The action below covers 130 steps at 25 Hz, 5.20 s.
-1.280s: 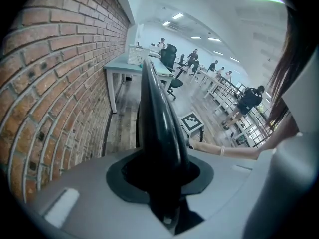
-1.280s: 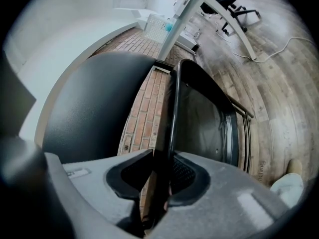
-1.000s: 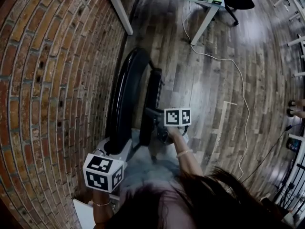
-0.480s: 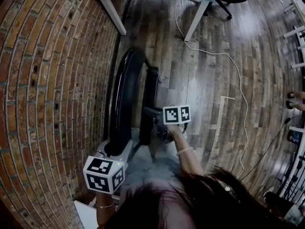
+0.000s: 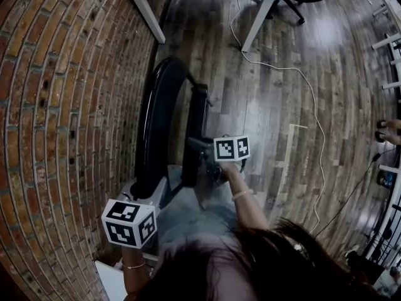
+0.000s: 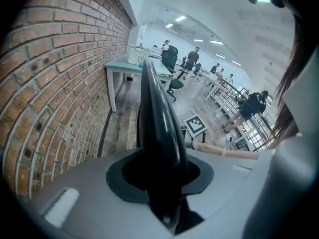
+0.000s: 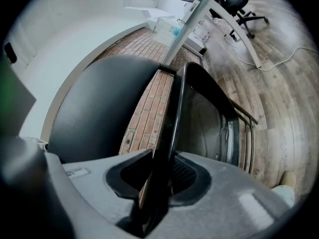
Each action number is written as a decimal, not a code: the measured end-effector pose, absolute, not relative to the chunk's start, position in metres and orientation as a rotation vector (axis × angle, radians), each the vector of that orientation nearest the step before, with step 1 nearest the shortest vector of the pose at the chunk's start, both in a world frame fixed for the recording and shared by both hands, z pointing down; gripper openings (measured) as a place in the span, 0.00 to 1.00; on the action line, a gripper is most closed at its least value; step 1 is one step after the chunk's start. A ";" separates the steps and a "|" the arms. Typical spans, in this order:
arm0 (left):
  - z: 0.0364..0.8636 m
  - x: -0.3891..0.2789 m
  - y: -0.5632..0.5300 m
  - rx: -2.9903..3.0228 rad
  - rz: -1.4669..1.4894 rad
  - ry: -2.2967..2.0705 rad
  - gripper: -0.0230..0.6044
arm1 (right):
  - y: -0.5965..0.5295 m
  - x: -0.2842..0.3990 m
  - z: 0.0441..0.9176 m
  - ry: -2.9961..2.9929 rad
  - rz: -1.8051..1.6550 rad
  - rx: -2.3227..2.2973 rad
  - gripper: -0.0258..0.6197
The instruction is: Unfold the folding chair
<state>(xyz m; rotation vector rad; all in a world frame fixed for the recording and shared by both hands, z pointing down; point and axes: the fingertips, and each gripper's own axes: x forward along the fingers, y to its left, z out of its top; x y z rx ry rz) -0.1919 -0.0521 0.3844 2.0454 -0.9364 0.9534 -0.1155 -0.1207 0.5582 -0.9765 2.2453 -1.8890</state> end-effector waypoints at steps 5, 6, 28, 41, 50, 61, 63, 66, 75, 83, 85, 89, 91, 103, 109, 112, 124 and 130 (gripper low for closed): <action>0.385 -0.197 -0.055 2.053 0.943 -0.928 0.22 | -0.121 -0.114 0.558 2.259 -1.866 -0.970 0.19; 0.385 -0.198 -0.057 2.055 0.937 -0.927 0.22 | -0.122 -0.114 0.558 2.262 -1.862 -0.968 0.19; 0.392 -0.219 -0.065 2.105 0.908 -0.885 0.22 | -0.104 -0.075 0.565 2.211 -1.825 -1.003 0.22; 0.398 -0.213 -0.062 2.108 0.935 -0.874 0.22 | -0.091 -0.043 0.575 2.176 -1.849 -1.062 0.26; 0.406 -0.211 -0.063 2.110 0.944 -0.900 0.20 | -0.080 -0.010 0.592 2.094 -1.876 -1.159 0.28; 0.415 -0.211 -0.063 2.105 0.931 -0.928 0.19 | -0.069 0.018 0.609 2.068 -1.887 -1.237 0.30; 0.417 -0.214 -0.065 2.101 0.944 -0.941 0.18 | -0.068 0.023 0.614 2.065 -1.891 -1.255 0.30; 0.422 -0.217 -0.066 2.095 0.954 -0.943 0.18 | -0.065 0.030 0.621 2.061 -1.898 -1.276 0.31; 0.426 -0.207 -0.061 2.104 0.921 -0.895 0.19 | -0.054 0.053 0.634 2.041 -1.893 -1.283 0.31; 0.438 -0.222 -0.069 2.091 0.930 -0.904 0.18 | -0.049 0.067 0.650 2.022 -1.909 -1.262 0.32; 0.443 -0.226 -0.071 2.085 0.929 -0.898 0.17 | -0.047 0.070 0.654 2.015 -1.913 -1.255 0.32; 0.446 -0.228 -0.073 2.083 0.902 -0.876 0.17 | -0.045 0.076 0.661 2.009 -1.918 -1.249 0.33; 0.445 -0.224 -0.073 2.074 0.890 -0.866 0.17 | -0.043 0.079 0.663 2.003 -1.924 -1.249 0.33; 0.459 -0.240 -0.082 2.052 0.852 -0.887 0.16 | -0.039 0.090 0.679 1.986 -1.933 -1.235 0.34; 0.463 -0.243 -0.083 2.048 0.843 -0.873 0.16 | -0.036 0.095 0.684 1.977 -1.941 -1.229 0.35; 0.466 -0.243 -0.082 2.046 0.841 -0.868 0.16 | -0.033 0.100 0.688 1.967 -1.949 -1.243 0.35; 0.477 -0.251 -0.087 2.034 0.815 -0.846 0.16 | -0.029 0.111 0.701 1.937 -1.953 -1.252 0.37; 0.483 -0.252 -0.086 2.028 0.800 -0.836 0.16 | -0.024 0.120 0.709 1.933 -1.939 -1.250 0.37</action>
